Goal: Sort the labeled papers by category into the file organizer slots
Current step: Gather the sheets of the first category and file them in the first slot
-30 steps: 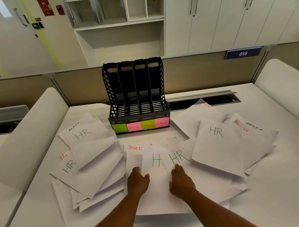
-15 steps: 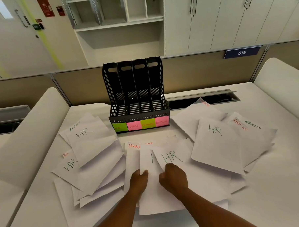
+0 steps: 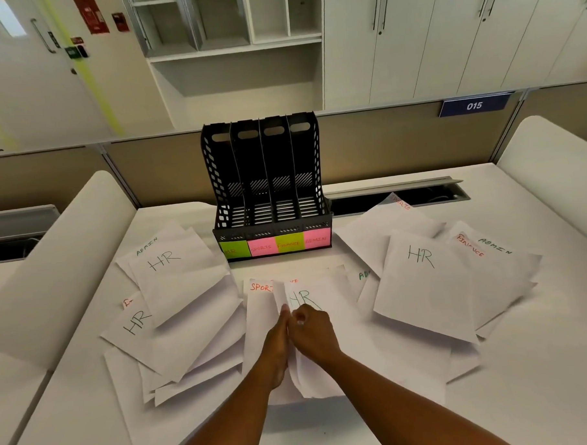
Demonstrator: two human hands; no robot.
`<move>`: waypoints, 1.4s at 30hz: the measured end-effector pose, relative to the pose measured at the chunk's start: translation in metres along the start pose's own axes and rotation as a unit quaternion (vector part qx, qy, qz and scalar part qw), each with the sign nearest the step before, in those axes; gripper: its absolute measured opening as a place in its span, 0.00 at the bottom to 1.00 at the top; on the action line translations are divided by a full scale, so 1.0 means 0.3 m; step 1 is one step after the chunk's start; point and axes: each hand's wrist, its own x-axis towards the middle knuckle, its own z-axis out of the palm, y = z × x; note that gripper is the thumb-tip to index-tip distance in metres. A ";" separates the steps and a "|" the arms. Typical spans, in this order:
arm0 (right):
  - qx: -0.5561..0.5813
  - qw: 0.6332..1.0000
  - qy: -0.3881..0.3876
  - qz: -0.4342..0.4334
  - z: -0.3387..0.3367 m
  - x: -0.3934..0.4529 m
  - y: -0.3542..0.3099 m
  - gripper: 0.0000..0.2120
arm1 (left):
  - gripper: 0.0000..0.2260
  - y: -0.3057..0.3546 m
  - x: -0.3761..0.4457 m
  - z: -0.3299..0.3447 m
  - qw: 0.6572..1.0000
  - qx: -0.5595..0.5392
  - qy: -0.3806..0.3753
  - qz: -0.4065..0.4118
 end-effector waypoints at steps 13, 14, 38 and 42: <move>-0.060 0.992 0.091 0.060 -0.172 0.091 0.115 0.08 | 0.24 -0.042 0.042 0.012 0.982 0.179 0.064 0.006; -0.069 0.989 0.109 0.065 -0.190 0.094 0.129 0.08 | 0.22 -0.045 0.046 0.011 0.980 0.189 0.063 0.013; -0.286 0.942 0.162 0.066 -0.368 0.146 0.293 0.13 | 0.15 -0.056 0.070 -0.010 0.952 0.269 0.145 0.012; -0.111 0.984 0.139 0.024 -0.284 0.139 0.228 0.09 | 0.15 -0.054 0.072 -0.007 0.949 0.272 0.159 0.010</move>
